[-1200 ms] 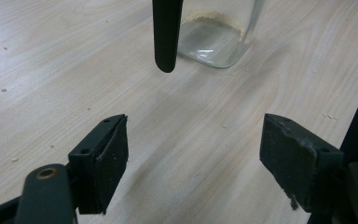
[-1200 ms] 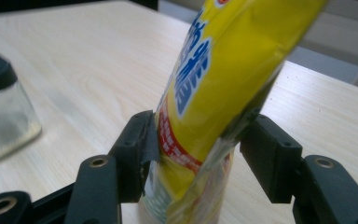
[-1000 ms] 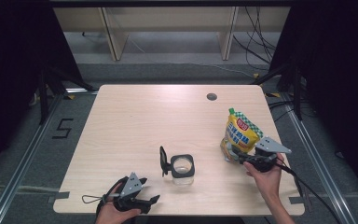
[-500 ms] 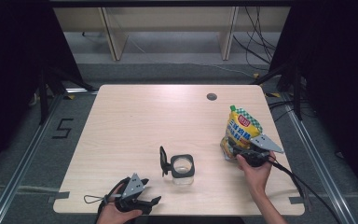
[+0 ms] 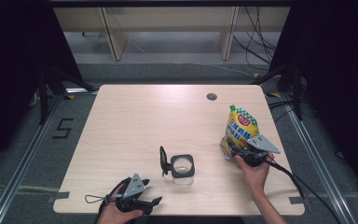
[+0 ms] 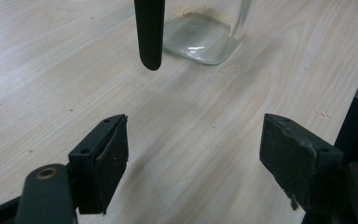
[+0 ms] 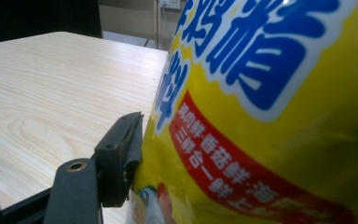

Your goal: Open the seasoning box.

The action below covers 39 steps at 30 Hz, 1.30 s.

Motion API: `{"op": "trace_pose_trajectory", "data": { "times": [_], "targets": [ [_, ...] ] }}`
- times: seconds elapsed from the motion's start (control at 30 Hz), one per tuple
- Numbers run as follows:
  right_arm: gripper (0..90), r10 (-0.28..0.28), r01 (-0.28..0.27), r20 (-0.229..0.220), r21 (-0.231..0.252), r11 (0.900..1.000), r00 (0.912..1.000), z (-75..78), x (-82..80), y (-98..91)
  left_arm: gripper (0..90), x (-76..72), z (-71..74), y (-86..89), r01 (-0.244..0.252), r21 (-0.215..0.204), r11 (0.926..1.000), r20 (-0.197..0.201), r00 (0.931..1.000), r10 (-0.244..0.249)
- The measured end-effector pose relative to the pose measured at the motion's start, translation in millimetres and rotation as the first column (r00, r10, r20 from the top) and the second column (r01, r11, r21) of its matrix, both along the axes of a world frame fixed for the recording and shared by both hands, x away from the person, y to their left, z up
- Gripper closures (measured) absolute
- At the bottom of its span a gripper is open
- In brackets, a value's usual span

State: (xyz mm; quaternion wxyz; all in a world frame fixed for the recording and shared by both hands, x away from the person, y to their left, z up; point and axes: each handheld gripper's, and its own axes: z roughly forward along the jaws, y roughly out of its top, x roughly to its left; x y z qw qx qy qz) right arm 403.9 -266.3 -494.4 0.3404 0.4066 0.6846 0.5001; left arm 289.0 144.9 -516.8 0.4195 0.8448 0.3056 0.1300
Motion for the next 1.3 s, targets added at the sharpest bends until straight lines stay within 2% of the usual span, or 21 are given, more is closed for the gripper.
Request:
{"op": "trace_pose_trajectory", "data": {
  "times": [0.03,0.17,0.23,0.27,0.3,0.33,0.47,0.53,0.57,0.67,0.7,0.73,0.8,0.93,1.03,1.07,1.13,1.17,1.23,1.27,1.3],
  "targets": [
    [35.3,-0.002,0.002,0.004,0.0,1.0,1.0,-0.3,-0.1,0.2,23.3,-1.1,-1.1,-1.2,-0.007,-0.025,0.9997,-0.002,1.0,0.007],
    [35.9,-0.007,0.007,0.011,0.002,1.0,0.9999,-0.6,-0.7,0.8,23.3,-0.8,0.6,0.1,0.005,-0.009,0.9999,-0.004,1.0,-0.005],
    [35.9,0.003,-0.003,-0.013,-0.001,1.0,0.9999,0.5,-0.9,-0.7,23.4,-1.5,-0.2,-0.8,0.0,-0.022,0.9998,0.002,1.0,0.0],
    [35.6,-0.005,0.005,-0.015,-0.001,1.0,0.9999,0.7,-1.7,-0.5,23.4,-0.6,1.5,0.9,0.022,0.008,0.9997,0.009,0.9997,-0.022],
    [35.2,-0.012,0.012,-0.002,0.014,0.9998,0.9999,-0.3,-2.1,0.8,23.4,0.0,1.5,0.9,0.028,0.009,0.9996,0.017,0.9995,-0.028],
    [35.2,-0.009,0.009,-0.013,0.012,0.9999,0.9999,0.3,-3.4,1.0,23.3,0.0,0.4,0.1,0.021,-0.005,0.9998,0.021,0.9995,-0.021],
    [33.5,-0.007,0.007,-0.007,0.021,0.9998,0.9999,-0.3,-3.9,1.3,23.5,0.1,0.5,0.9,0.021,0.011,0.9997,0.024,0.9995,-0.021],
    [32.9,-0.023,0.025,-0.035,0.04,0.9989,0.9991,0.8,-7.2,2.4,23.5,-2.0,0.2,-1.1,-0.004,-0.022,0.9998,0.006,1.0,0.004],
    [33.3,-0.026,0.026,-0.028,0.015,0.9996,0.9993,0.0,-7.2,0.9,23.4,-1.7,0.4,0.0,0.005,-0.002,1.0,0.01,0.9999,-0.005],
    [33.0,-0.026,0.026,-0.026,0.022,0.9994,0.9993,-0.4,-7.0,0.9,23.4,-1.9,0.5,-0.6,0.006,-0.002,1.0,0.009,0.9999,-0.006],
    [32.7,-0.024,0.027,-0.062,0.049,0.9984,0.9978,-0.7,-9.4,3.5,23.5,-1.6,0.3,-0.9,0.003,-0.002,1.0,0.01,0.9999,-0.003],
    [32.7,-0.024,0.027,-0.062,0.049,0.9984,0.9978,-0.7,-9.4,3.5,23.5,-2.3,0.0,-2.1,0.0,-0.02,0.9998,0.005,1.0,0.0],
    [32.2,-0.03,0.033,-0.061,0.056,0.9979,0.9977,-0.9,-9.3,3.7,23.5,-1.2,1.9,0.3,0.025,0.018,0.9995,0.018,0.9995,-0.026],
    [30.5,-0.029,0.032,-0.056,0.057,0.9979,0.998,-1.7,-9.9,4.6,23.5,-1.3,0.9,0.1,0.01,0.013,0.9999,0.008,0.9999,-0.01],
    [30.8,-0.017,0.021,-0.082,0.05,0.9985,0.9964,-1.6,-11.5,4.5,23.5,-1.3,2.0,0.2,0.025,0.016,0.9996,0.021,0.9995,-0.025],
    [29.2,-0.027,0.032,-0.092,0.055,0.998,0.9954,-4.3,-10.2,6.0,23.6,-2.6,1.3,-1.0,0.009,0.001,1.0,0.002,1.0,-0.009],
    [29.3,-0.031,0.033,-0.079,0.034,0.9989,0.9964,-6.0,-8.1,5.6,23.6,-1.9,1.9,-0.2,0.021,0.014,0.9997,0.011,0.9997,-0.021],
    [29.3,-0.034,0.039,-0.102,0.042,0.9983,0.9942,-7.0,-8.8,7.3,23.6,-2.3,1.7,-0.3,0.018,0.012,0.9998,0.01,0.9998,-0.018],
    [31.9,0.002,-0.001,-0.075,0.013,0.9999,0.9972,-7.3,-6.9,7.4,23.6,-2.7,1.7,-0.6,0.01,0.002,0.9999,0.006,0.9999,-0.01],
    [32.1,0.013,-0.013,-0.04,0.006,0.9999,0.9991,-8.4,-4.4,6.7,23.6,-2.1,1.7,-0.4,0.015,0.006,0.9999,0.011,0.9998,-0.015],
    [32.9,0.0,0.0,-0.046,-0.01,1.0,0.9989,-8.0,-3.5,5.8,23.6,-1.7,2.0,0.0,0.027,0.017,0.9995,0.016,0.9995,-0.027]
  ]
}}
